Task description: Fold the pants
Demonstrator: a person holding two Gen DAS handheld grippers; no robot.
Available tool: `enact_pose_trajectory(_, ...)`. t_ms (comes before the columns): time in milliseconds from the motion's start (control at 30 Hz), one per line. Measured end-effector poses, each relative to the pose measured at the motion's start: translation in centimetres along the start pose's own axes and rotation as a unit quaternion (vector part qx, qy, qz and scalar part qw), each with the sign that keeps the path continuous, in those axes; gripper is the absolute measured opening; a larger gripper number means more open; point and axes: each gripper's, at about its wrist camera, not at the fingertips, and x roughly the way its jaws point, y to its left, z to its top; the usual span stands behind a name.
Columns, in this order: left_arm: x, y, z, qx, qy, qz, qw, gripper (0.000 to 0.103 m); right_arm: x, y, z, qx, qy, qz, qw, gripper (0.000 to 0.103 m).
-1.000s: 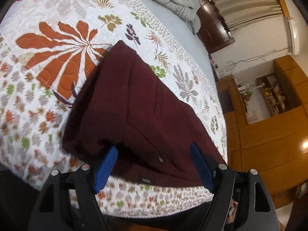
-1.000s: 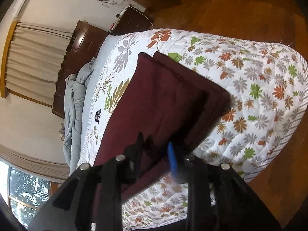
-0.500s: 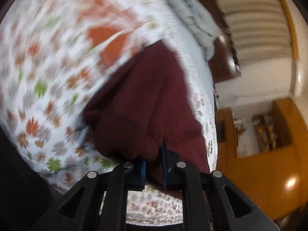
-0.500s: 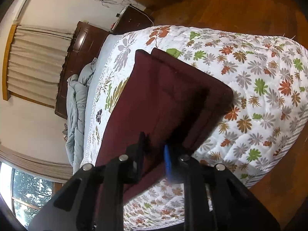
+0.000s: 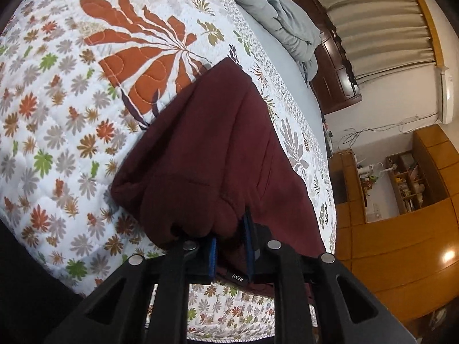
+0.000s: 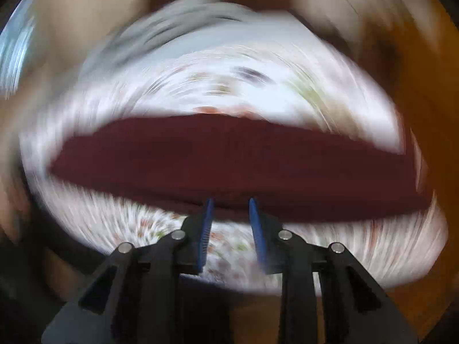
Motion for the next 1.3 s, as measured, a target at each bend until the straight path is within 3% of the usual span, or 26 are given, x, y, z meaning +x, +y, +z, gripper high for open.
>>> enact_pose_trajectory(67,0.0,-0.3,0.1,0.002,0.002,0.002,1.0,0.017,0.0,6.4,0.8,-0.15,-0.05,-0.046,0.986,0.041)
enact_pose_trajectory(133,0.3,-0.6,0.4,0.004,0.007,0.0,1.0,0.021,1.4,11.5,0.7,-0.277,-0.081,-0.081,0.954,0.041)
enact_pose_trajectory(200,0.6,-1.1,0.7,0.01,0.011,-0.002,0.9999,0.026,3.4,14.4,0.0,-0.354,-0.085,-0.09,0.927,0.04)
enact_pose_trajectory(233,0.7,-1.3,0.8,0.015,0.013,-0.002,0.9998,0.029,4.4,14.9,-0.2,-0.374,-0.08,-0.092,0.919,0.034)
enact_pose_trajectory(300,0.8,-1.5,0.9,0.024,0.018,-0.003,0.9995,0.035,5.5,15.7,-0.3,-0.401,-0.074,-0.095,0.908,0.033)
enact_pose_trajectory(433,1.0,-2.3,0.9,0.04,0.024,-0.002,0.9989,0.046,7.5,16.2,-0.5,-0.422,-0.046,-0.083,0.902,0.033)
enact_pose_trajectory(600,1.1,-2.9,0.7,0.055,0.029,0.002,0.9981,0.052,9.6,16.4,-0.7,-0.435,-0.021,-0.088,0.896,0.033)
enact_pose_trajectory(633,1.2,-2.9,0.7,0.055,0.029,0.002,0.9981,0.052,10.1,16.5,-0.4,-0.437,-0.016,-0.089,0.895,0.025)
enact_pose_trajectory(667,1.1,-2.9,0.7,0.053,0.027,0.001,0.9982,0.05,10.6,16.7,-0.2,-0.438,-0.011,-0.086,0.895,0.014)
enact_pose_trajectory(700,1.0,-2.8,0.6,0.051,0.024,0.009,0.9984,0.032,10.9,16.8,-0.2,-0.438,0.005,-0.077,0.896,0.006)
enact_pose_trajectory(733,1.0,-2.4,0.6,0.041,0.025,0.017,0.9987,0.013,10.7,16.8,-0.3,-0.442,0.003,-0.08,0.894,0.006)
enact_pose_trajectory(800,0.6,-1.8,0.4,0.027,0.025,0.004,0.9993,0.011,9.6,17.1,-0.5,-0.45,-0.007,-0.083,0.889,0.006)
enact_pose_trajectory(900,0.0,-1.7,-0.2,0.035,0.025,0.008,0.999,0.01,7.9,16.9,-0.8,-0.441,-0.009,-0.079,0.894,0.005)
enact_pose_trajectory(1067,0.3,-0.8,-0.3,0.029,0.02,0.014,0.9993,0.01,9.3,17.2,-1.9,-0.451,-0.007,-0.092,0.888,0.006)
enact_pose_trajectory(1200,-0.1,-2.5,0.3,0.063,-0.001,0.0,0.998,0.01,9.2,17.1,-1.1,-0.438,-0.014,-0.099,0.894,0.006)
enact_pose_trajectory(1300,0.2,-2.8,0.6,0.071,0.006,0.017,0.9973,0.012,9.3,17.3,-1.2,-0.438,-0.005,-0.098,0.894,0.012)
